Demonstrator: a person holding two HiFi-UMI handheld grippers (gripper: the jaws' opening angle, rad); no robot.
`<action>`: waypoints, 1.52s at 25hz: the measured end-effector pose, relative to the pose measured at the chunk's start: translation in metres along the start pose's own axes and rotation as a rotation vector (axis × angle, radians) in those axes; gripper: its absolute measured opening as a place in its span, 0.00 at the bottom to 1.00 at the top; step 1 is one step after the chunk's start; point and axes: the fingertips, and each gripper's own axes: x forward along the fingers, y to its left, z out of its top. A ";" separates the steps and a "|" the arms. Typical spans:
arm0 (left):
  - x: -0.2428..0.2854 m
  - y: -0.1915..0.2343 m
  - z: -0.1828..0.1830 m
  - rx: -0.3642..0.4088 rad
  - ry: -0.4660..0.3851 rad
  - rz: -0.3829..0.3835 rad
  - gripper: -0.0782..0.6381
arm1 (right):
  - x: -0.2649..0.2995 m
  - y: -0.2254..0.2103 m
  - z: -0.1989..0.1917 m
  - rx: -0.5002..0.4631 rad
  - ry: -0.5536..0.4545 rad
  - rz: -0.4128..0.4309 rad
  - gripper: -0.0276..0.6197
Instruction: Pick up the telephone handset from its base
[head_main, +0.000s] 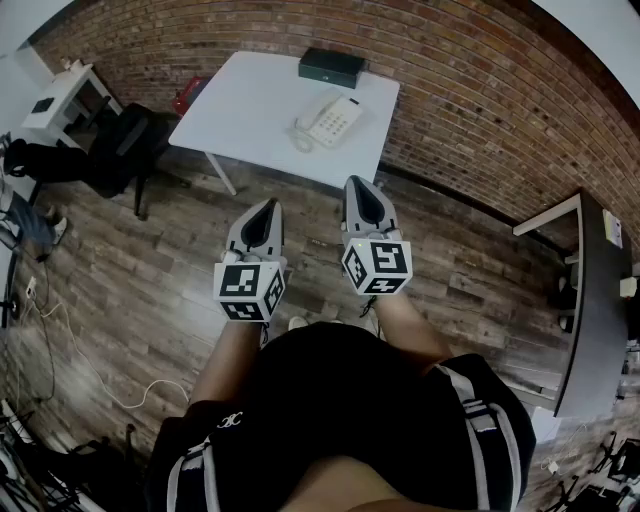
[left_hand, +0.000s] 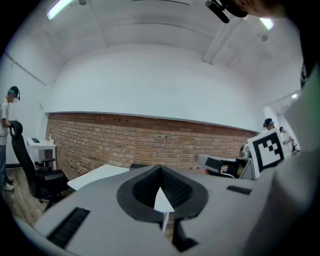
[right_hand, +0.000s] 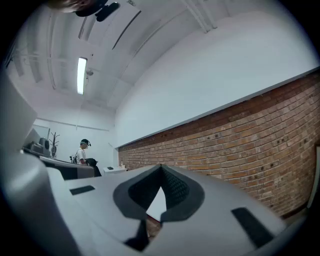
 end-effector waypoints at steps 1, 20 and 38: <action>0.000 0.000 -0.001 -0.002 0.002 0.001 0.10 | 0.000 -0.002 -0.001 0.010 0.000 -0.003 0.04; 0.003 0.014 -0.003 -0.003 0.006 -0.088 0.11 | -0.002 0.010 -0.002 -0.019 0.000 -0.083 0.04; 0.032 0.026 -0.019 0.015 0.045 -0.161 0.10 | 0.009 0.007 -0.024 0.018 0.007 -0.137 0.04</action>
